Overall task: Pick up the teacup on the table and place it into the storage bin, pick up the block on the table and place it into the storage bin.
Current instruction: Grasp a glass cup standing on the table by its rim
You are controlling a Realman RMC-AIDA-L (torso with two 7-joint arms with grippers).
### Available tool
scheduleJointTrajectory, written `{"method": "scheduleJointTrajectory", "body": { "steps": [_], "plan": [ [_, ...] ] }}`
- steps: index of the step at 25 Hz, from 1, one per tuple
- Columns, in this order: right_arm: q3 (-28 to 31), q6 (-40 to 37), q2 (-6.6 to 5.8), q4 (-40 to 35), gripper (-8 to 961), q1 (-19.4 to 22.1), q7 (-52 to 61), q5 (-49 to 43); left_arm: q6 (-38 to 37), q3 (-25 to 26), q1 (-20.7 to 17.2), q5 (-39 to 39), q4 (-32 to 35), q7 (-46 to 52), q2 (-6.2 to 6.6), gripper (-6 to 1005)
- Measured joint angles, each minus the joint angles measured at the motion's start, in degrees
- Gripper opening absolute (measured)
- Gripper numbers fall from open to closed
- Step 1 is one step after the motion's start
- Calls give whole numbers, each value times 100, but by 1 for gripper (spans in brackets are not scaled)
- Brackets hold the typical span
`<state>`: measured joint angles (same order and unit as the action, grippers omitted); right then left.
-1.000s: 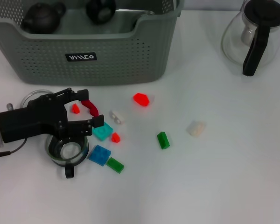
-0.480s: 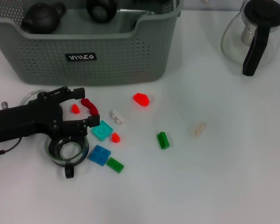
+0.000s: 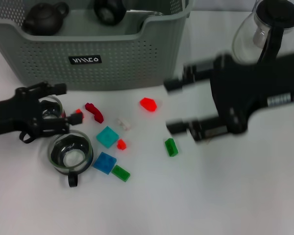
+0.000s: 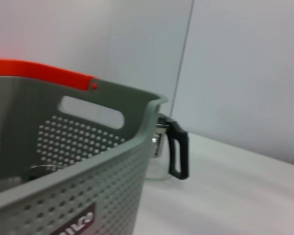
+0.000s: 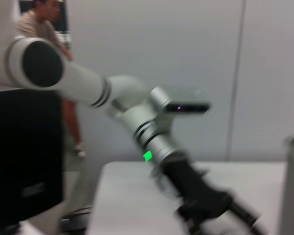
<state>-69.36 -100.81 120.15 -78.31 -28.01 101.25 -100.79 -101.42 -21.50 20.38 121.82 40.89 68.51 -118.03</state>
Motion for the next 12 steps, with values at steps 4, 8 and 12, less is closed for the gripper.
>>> {"method": "scheduleJointTrajectory", "body": {
  "steps": [4,8,12],
  "plan": [
    [25,-362,-1,600,727,-36,-249,-197,3,32,-37,143,519,571,-1,948],
    [131,-414,-30,1011,727,-132,-404,-431,55,34,-59,446,1138,1203,-9,948],
    [274,-423,-67,1357,726,-244,-581,-582,74,26,-39,614,1526,1561,-11,948]
  ]
}}
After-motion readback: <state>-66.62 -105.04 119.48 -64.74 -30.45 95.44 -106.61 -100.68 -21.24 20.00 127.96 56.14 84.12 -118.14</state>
